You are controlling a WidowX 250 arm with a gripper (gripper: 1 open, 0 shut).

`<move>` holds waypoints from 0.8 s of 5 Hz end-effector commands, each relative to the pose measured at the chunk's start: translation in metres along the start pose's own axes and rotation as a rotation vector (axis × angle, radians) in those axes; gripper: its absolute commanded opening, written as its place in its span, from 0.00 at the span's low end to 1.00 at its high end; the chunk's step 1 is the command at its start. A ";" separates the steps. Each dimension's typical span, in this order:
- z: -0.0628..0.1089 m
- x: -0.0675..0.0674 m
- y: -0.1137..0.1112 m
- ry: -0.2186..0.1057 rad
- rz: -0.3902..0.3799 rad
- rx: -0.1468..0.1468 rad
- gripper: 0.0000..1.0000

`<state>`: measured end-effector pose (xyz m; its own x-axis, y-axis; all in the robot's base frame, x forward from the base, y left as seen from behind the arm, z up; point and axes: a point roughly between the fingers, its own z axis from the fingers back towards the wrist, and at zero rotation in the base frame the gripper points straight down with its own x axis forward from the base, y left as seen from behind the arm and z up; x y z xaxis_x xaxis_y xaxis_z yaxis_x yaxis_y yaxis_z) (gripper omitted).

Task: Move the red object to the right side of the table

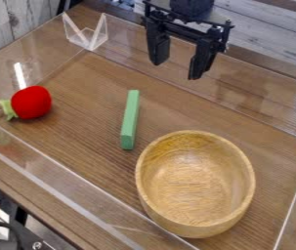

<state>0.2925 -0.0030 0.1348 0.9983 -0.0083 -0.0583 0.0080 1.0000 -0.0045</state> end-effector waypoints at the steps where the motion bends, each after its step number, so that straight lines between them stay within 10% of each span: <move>1: -0.003 0.002 -0.006 0.036 0.019 -0.005 1.00; 4: -0.010 -0.054 0.097 -0.042 0.495 -0.099 1.00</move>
<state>0.2355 0.0963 0.1158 0.8702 0.4852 -0.0857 -0.4913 0.8678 -0.0748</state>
